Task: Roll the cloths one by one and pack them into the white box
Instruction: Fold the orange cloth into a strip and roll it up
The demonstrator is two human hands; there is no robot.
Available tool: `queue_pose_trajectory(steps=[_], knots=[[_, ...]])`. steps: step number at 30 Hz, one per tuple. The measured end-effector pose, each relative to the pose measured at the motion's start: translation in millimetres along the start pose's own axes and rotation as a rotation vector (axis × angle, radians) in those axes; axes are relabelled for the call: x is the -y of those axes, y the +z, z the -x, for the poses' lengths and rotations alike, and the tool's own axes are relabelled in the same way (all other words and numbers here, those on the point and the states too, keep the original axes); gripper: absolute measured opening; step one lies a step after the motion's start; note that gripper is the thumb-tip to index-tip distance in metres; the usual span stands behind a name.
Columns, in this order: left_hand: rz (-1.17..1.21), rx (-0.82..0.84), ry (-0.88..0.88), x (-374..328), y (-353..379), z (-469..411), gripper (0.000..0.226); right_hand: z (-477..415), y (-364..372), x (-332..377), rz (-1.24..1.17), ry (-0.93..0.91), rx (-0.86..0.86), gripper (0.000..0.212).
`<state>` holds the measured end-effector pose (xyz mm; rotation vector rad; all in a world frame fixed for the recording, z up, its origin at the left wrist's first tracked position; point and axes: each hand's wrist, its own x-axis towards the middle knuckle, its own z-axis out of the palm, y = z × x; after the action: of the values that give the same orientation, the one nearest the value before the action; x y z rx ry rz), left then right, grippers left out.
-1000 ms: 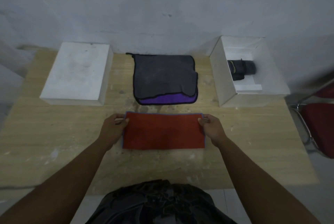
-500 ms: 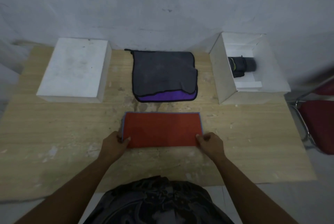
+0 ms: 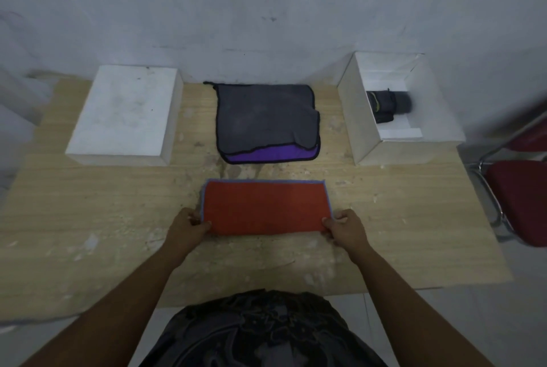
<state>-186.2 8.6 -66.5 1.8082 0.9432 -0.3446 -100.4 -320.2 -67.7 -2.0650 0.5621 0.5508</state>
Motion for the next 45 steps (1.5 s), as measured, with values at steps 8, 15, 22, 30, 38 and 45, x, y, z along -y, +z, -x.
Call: queue_pose_trajectory(steps=[8, 15, 22, 30, 38, 45], knots=[[0.026, 0.100, 0.106, 1, -6, 6, 0.009, 7, -24, -6, -0.171, -0.005, 0.257, 0.004], [0.245, 0.229, 0.073, -13, -15, 5, 0.045, -11, -29, 3, -0.242, 0.004, 0.373, 0.028], [0.158, 0.137, 0.090, -21, -14, -15, 0.039, -32, -14, 20, -0.066, -0.123, 0.084, 0.033], [0.036, -0.094, 0.054, -39, 6, -38, 0.037, -44, 3, 21, 0.116, -0.172, -0.036, 0.027], [-0.186, -0.184, 0.001, -33, 15, -41, 0.041, -32, 18, 24, 0.228, -0.059, -0.190, 0.051], [0.040, -0.110, -0.083, -34, 18, -47, 0.054, -39, 22, 33, 0.105, 0.094, -0.062, 0.050]])
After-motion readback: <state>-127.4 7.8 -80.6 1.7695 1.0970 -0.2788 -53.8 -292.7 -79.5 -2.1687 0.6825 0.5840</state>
